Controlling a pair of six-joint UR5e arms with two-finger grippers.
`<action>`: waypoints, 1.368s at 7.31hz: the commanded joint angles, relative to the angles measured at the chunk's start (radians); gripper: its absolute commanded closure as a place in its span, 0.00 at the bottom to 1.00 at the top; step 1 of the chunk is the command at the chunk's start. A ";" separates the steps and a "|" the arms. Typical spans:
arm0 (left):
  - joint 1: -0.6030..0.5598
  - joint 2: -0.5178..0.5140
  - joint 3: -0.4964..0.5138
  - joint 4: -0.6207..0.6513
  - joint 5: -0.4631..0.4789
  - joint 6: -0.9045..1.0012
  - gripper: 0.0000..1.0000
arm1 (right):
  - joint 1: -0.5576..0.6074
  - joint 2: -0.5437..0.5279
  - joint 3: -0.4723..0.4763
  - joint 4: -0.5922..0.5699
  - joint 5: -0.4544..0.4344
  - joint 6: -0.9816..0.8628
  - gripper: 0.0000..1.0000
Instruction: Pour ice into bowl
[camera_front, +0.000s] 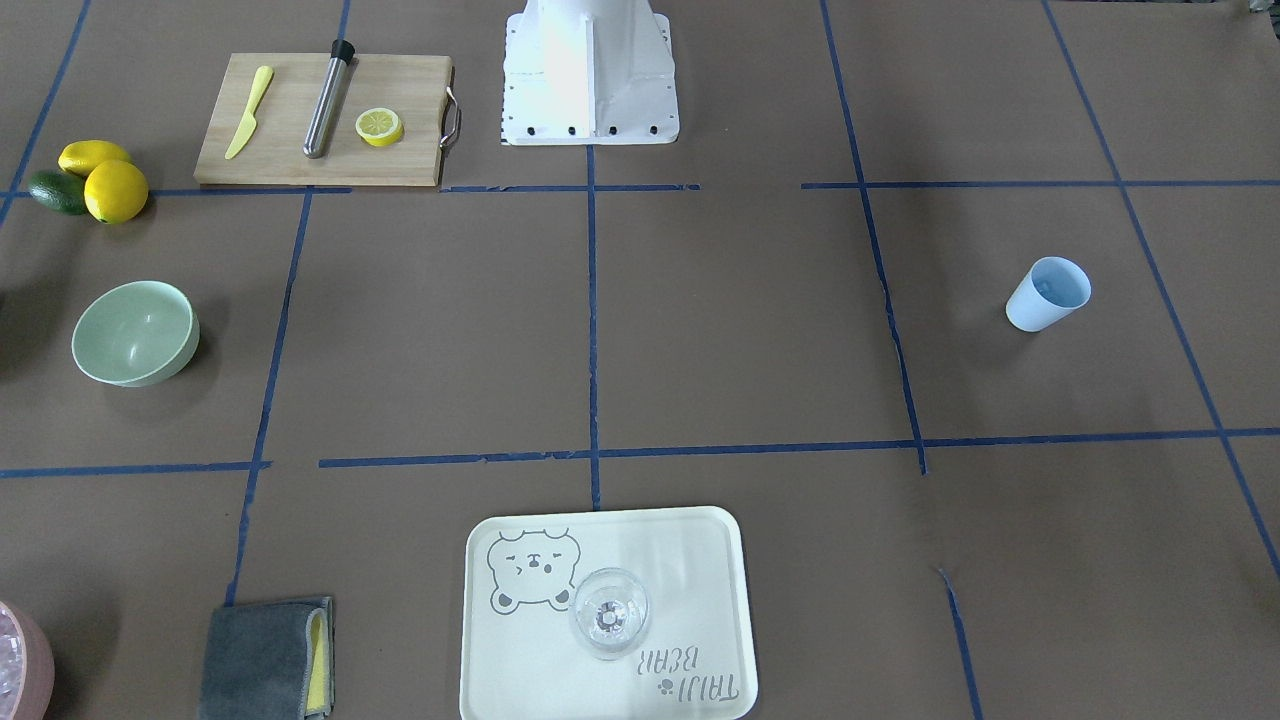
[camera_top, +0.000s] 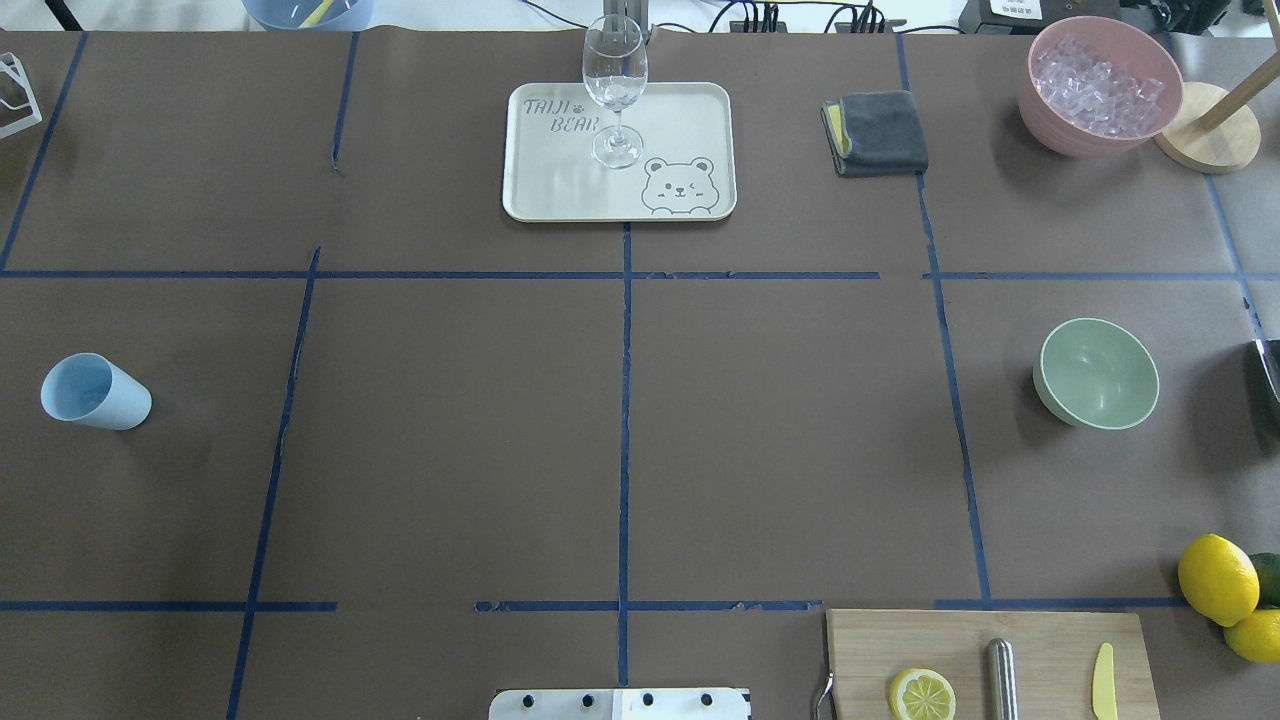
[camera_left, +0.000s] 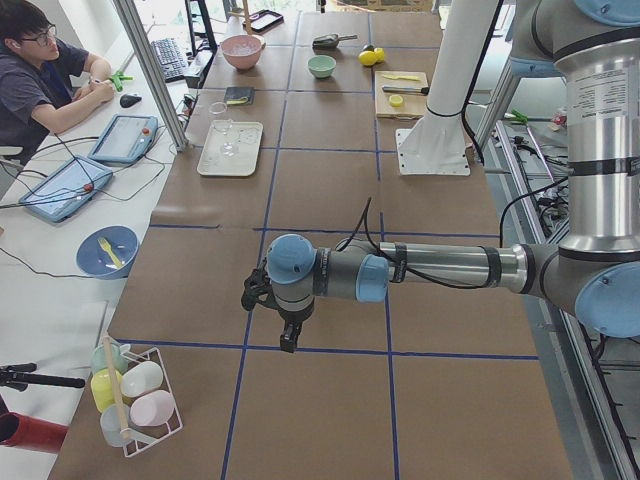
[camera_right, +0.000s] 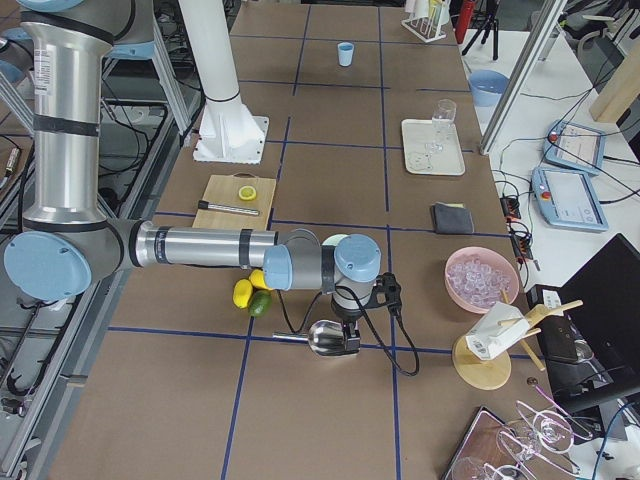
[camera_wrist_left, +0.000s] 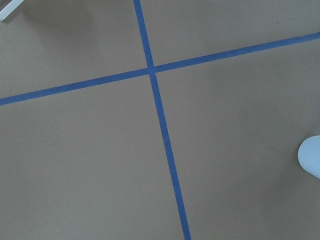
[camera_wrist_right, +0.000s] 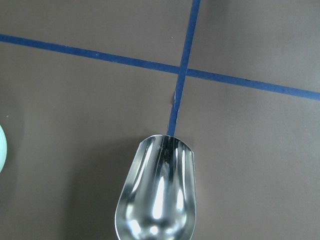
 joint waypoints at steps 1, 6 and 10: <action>0.000 -0.001 -0.002 0.000 0.002 0.001 0.00 | 0.000 -0.003 0.000 -0.001 0.000 0.001 0.00; 0.001 -0.001 0.012 -0.002 0.002 -0.003 0.00 | 0.000 -0.004 -0.001 -0.001 0.002 0.001 0.00; 0.001 -0.001 0.008 -0.005 0.000 -0.003 0.00 | -0.021 0.011 0.033 0.006 0.005 -0.001 0.00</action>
